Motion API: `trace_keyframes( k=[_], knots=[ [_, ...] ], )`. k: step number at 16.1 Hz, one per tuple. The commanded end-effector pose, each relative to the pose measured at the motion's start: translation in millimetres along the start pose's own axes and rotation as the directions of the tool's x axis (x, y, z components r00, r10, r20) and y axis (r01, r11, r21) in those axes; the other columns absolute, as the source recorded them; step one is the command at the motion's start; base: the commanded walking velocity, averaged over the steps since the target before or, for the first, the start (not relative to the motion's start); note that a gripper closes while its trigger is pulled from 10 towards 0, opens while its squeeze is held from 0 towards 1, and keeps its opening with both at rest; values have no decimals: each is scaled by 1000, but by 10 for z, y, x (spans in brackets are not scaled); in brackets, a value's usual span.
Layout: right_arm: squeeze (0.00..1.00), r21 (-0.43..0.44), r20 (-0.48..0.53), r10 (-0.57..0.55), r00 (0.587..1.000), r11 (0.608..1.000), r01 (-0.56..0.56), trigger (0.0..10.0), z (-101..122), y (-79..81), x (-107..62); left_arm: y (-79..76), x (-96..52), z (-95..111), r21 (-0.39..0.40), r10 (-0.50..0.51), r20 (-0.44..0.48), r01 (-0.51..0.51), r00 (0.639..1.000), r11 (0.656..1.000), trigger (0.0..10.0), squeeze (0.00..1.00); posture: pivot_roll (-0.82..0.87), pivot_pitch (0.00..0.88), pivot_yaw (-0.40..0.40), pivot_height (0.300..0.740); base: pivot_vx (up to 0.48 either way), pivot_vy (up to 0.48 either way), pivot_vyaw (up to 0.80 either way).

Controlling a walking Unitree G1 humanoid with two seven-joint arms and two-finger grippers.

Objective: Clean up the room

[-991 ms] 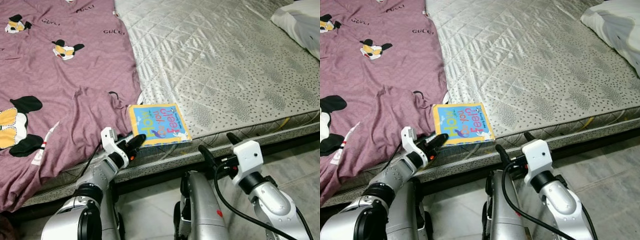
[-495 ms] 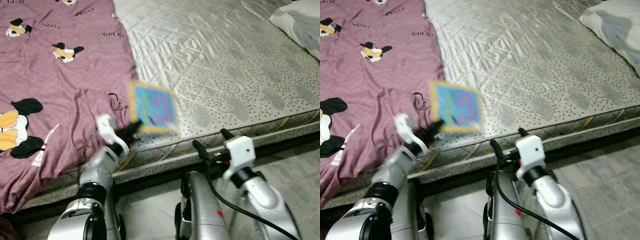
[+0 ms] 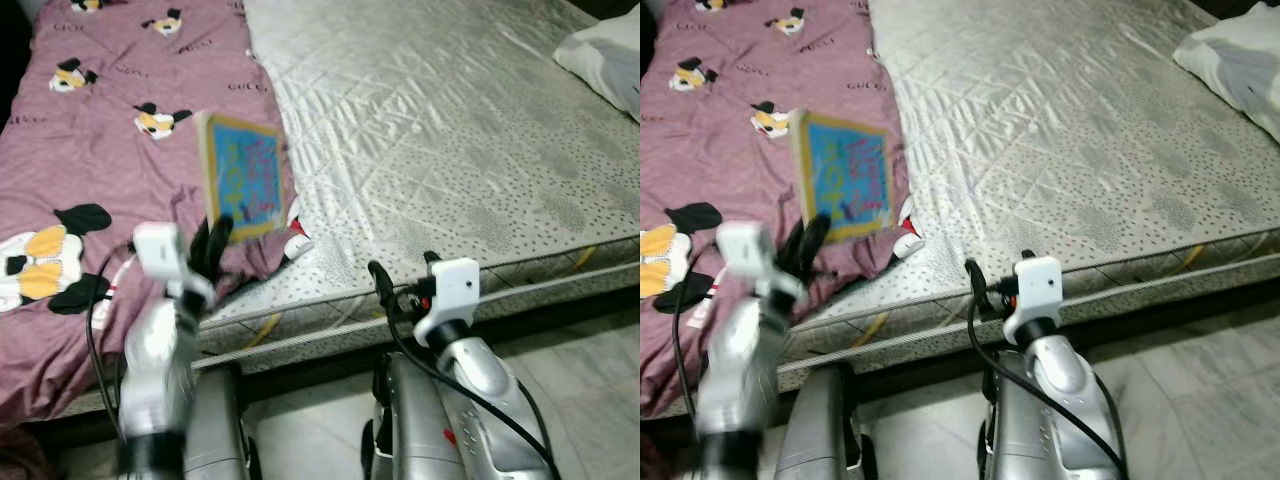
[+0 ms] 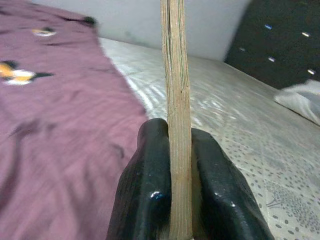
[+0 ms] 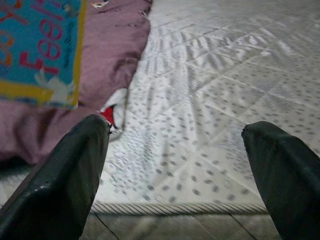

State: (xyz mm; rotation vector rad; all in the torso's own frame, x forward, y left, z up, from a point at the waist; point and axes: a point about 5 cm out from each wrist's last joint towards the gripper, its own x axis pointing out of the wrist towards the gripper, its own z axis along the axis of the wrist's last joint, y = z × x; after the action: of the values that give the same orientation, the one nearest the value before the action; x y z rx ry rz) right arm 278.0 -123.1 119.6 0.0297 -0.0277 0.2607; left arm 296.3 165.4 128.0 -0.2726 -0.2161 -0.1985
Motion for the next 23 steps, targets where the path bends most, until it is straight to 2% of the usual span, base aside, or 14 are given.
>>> trace_keyframes(
  k=[1, 2, 3, 6, 8, 10, 13, 16, 19, 23],
  knots=[
    [0, -55, -22, -41, 999, 998, 39, 10000, -17, 4, 21, 11, -103, 115, 24, 46, 46, -48, 998, 999, 0, 0, 30, 90, 49, 546, 0, 0, 0],
    [0, -99, -10, -54, 998, 994, 53, 10000, 6, 40, 63, -23, -256, 65, 50, 65, 10, -66, 998, 997, 0, 0, 33, 87, 59, 546, 0, 0, 0],
    [0, -71, 14, -45, 999, 996, 46, 10000, 35, 59, 77, -45, -326, 41, 57, 74, -9, -73, 997, 996, 0, 0, 36, 87, 62, 546, 0, 0, 0],
    [0, -69, 45, -78, 996, 994, 81, 10000, 76, 45, 133, -153, -421, 10, 54, 59, -59, -56, 997, 997, 0, 0, 43, 81, 68, 546, 0, 0, 0],
    [0, 4, 55, -101, 993, 995, 101, 10000, 111, 0, 189, -216, -415, 1, 51, 62, -68, -58, 996, 997, 0, 0, 50, 78, 65, 546, 0, 0, 0],
    [0, 38, 63, -119, 991, 992, 117, 10000, 137, -35, 258, -298, -394, -4, 47, 27, -79, -23, 997, 999, 0, 0, 60, 77, 61, 546, 0, 0, -531],
    [0, 35, 79, -112, 990, 993, 110, 10000, 177, -38, 311, -303, -373, -2, 44, 32, -80, -29, 996, 999, 0, 0, 59, 80, 60, 559, 0, 0, -163],
    [0, 46, 90, -112, 990, 993, 109, 10000, 199, -67, 337, -352, -369, -32, 29, 25, -94, -22, 995, 999, 0, 0, 56, 78, 59, 599, 0, 0, 0],
    [0, 27, 97, -85, 992, 996, 82, 10000, 206, -57, 314, -372, -350, -49, 30, 18, -99, -15, 995, 999, 0, 0, 43, 77, 59, 635, 0, 0, 0],
    [0, 9, 93, -64, 994, 998, 63, 10000, 185, -43, 283, -364, -335, -51, 29, 19, -102, -16, 995, 999, 0, 0, 44, 72, 52, 650, 0, 0, 0]
  ],
)
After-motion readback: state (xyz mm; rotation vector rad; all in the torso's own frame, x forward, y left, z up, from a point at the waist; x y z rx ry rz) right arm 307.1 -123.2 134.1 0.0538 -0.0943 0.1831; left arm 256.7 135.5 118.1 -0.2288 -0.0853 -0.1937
